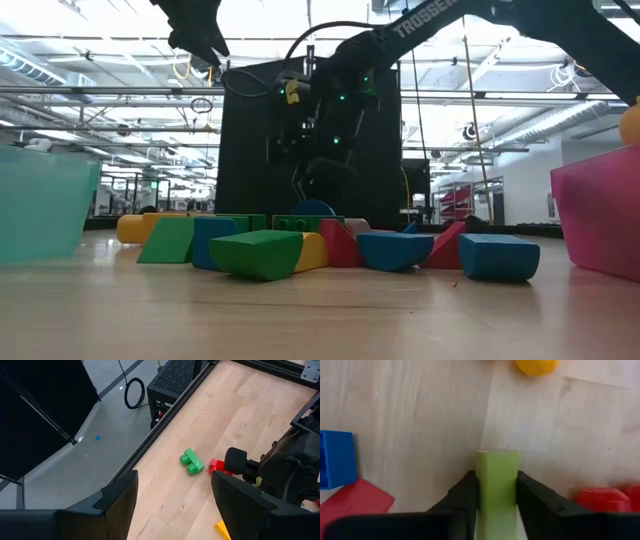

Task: Sort blocks by size
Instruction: Put the green block into the pink bin

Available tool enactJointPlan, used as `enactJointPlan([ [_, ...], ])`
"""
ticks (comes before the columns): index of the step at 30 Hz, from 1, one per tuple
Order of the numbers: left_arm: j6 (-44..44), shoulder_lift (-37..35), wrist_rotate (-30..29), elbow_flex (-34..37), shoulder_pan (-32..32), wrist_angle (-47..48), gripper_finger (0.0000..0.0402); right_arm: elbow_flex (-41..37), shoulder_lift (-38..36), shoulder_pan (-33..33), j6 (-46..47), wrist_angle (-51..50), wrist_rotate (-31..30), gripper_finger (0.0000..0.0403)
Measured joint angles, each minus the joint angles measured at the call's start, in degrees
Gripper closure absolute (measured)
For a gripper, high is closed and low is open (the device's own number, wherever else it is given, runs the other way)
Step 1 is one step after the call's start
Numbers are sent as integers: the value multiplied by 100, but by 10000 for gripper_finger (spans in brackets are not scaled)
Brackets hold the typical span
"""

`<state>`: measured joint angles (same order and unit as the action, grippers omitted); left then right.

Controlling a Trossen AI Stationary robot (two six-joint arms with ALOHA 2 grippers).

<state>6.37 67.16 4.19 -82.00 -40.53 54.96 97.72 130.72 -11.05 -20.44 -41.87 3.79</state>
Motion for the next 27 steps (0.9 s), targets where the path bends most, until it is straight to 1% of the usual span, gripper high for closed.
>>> enactJointPlan([
  [1, 0, 2, 0, 0, -2, 2, 146, -1, 4, 4, -1, -8, -2, 318],
  [2, 0, 0, 0, 0, 0, -2, 146, -1, 4, 14, 3, -6, -16, 322],
  [7, 1, 1, 0, 0, -2, -3, 146, 98, -18, 29, 248, -139, -77, 321],
  [10, 2, 2, 0, 0, -2, -4, 146, 479, 27, 43, 465, -596, -128, 321],
  [14, 2, 2, 0, 0, -2, -3, 146, 1312, -2, 92, 634, -1476, -197, 321],
  [17, 2, 2, 0, 0, -2, -4, 146, 1837, -369, 200, 847, -2151, -147, 321],
  [21, 6, 2, 2, 0, 0, -4, 146, 1951, -937, 495, 1085, -3057, -129, 321],
  [25, 7, 2, 0, 0, -2, -2, 146, 1948, -1500, 890, 1996, -4178, -133, 321],
  [27, 10, 2, 2, 0, 0, -3, 146, 1878, -1789, 1203, 2547, -4650, -301, 321],
])
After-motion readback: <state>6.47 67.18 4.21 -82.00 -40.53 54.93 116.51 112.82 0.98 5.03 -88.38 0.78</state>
